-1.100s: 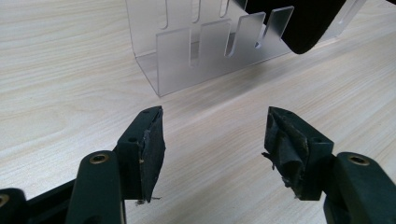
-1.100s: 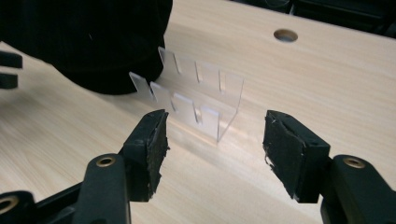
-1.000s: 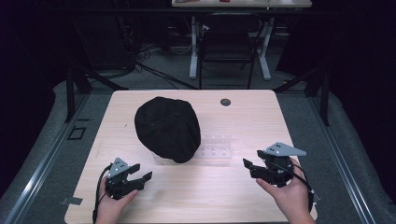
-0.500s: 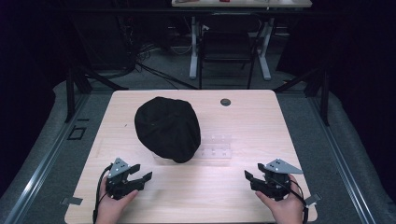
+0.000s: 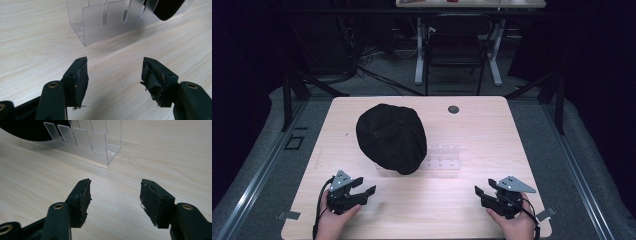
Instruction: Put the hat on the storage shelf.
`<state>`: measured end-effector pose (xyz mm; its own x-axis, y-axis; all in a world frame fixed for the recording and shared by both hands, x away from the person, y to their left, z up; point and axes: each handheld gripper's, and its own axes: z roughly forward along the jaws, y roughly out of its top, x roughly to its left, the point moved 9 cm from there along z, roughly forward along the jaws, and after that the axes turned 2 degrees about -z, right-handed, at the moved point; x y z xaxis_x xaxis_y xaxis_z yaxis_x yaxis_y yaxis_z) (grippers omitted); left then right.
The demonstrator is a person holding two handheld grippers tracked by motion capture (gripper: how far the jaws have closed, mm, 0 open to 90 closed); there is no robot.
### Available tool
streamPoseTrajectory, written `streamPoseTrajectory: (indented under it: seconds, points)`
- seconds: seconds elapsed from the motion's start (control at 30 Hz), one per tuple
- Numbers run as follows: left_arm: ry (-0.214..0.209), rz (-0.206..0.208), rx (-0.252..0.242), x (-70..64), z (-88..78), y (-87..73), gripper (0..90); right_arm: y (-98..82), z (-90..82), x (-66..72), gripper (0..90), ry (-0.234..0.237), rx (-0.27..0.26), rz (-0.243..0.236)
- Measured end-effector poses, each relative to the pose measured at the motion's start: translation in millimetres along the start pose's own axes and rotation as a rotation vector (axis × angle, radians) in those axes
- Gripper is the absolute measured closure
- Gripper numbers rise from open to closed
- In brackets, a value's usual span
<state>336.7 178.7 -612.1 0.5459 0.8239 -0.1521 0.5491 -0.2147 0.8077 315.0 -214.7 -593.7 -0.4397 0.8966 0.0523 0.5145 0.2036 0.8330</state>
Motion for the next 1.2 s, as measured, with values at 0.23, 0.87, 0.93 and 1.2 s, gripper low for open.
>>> streamPoseTrajectory:
  seconds: [0.23, 0.87, 0.93, 1.2]
  points:
    - [-0.006, 0.009, 0.01, -2.0, 1.7, -2.0, 38.3, -9.7, 4.1, -10.8, 41.0, 0.0, 0.007, 0.041]
    - [-0.026, 0.028, 0.029, -9.2, 6.8, -4.8, 38.4, -18.4, 5.4, -36.2, 41.0, -0.007, -0.009, 0.18]
    - [-0.026, 0.029, 0.028, -9.3, 7.0, -4.6, 38.4, -18.4, 6.1, -37.2, 41.0, -0.003, -0.018, 0.199]
    - [-0.026, 0.035, 0.028, -8.9, 7.4, -4.0, 38.5, -19.9, 6.1, -40.4, 40.9, -0.004, -0.014, 0.213]
